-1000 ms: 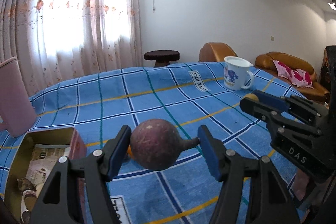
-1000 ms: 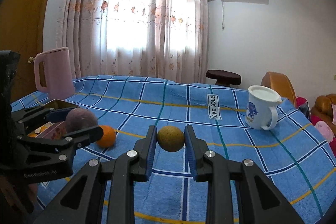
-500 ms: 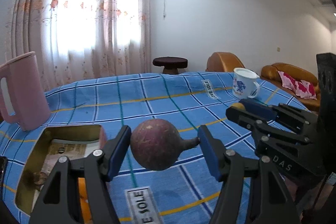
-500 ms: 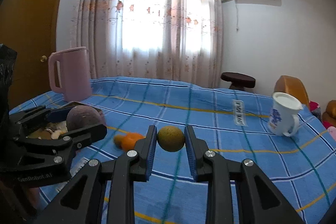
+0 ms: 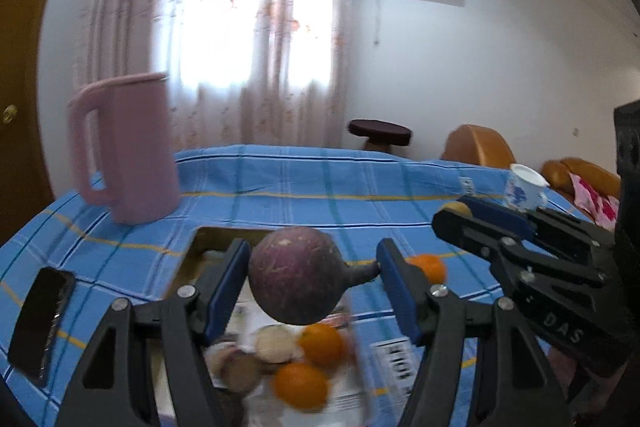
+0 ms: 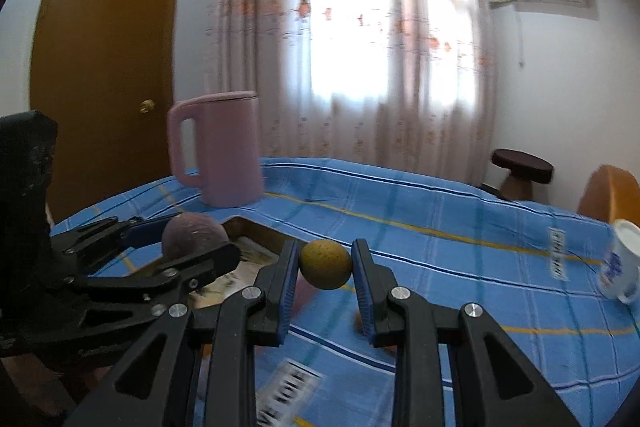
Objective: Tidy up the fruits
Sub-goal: 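Lower the purple fruit into the tin with the left tool while the right tool carries the lime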
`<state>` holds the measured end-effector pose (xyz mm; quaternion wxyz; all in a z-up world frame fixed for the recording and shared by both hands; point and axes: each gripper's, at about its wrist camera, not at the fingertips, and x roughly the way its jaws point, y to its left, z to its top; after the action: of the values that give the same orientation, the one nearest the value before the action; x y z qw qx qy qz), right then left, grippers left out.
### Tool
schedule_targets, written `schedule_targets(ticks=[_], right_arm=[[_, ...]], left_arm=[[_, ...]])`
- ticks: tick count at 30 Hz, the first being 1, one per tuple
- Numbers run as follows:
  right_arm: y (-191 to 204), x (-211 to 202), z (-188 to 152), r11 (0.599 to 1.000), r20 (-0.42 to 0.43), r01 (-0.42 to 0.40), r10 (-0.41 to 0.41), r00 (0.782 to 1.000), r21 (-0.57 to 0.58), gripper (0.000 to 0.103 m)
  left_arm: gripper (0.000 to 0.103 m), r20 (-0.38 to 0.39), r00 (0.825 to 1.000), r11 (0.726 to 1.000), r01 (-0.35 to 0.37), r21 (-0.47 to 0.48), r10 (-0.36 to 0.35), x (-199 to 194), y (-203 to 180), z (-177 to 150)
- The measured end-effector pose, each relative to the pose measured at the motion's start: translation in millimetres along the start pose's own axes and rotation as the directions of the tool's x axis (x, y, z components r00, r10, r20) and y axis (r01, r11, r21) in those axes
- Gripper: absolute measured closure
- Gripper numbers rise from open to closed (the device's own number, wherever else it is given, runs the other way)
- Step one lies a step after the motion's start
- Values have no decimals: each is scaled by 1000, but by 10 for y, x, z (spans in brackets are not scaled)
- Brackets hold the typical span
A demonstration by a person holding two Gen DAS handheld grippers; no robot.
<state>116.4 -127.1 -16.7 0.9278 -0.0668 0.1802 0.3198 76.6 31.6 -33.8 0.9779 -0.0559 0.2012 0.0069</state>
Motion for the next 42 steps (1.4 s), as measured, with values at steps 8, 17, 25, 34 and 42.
schedule_targets(ticks=[8,17,25,34,42], right_arm=[[421,400,-26,995,-64,-90,87,994,-41,74],[529,721,-151,989,-174,-151,147,974,-7,74],[689,780,-265,974,-251,-222,203,947,-49,74],[205,508,-202,993,-198,-106,95,976,-48,54],[-252,811,-328,987,-329,62,-109,938,-150,61]], left_arm=[[36,-41,997,994,-76,-76,73,50,502,-89],[36,-79,992,987,-106,-121,97,76,755,-191],[35,-119,990,991,-94,-98,82,130,667,-269],[6,-20,996,990,-92,-103,90,-71,571,-156],[3,-36,996,995,-79,-66,77,75,383,-149]])
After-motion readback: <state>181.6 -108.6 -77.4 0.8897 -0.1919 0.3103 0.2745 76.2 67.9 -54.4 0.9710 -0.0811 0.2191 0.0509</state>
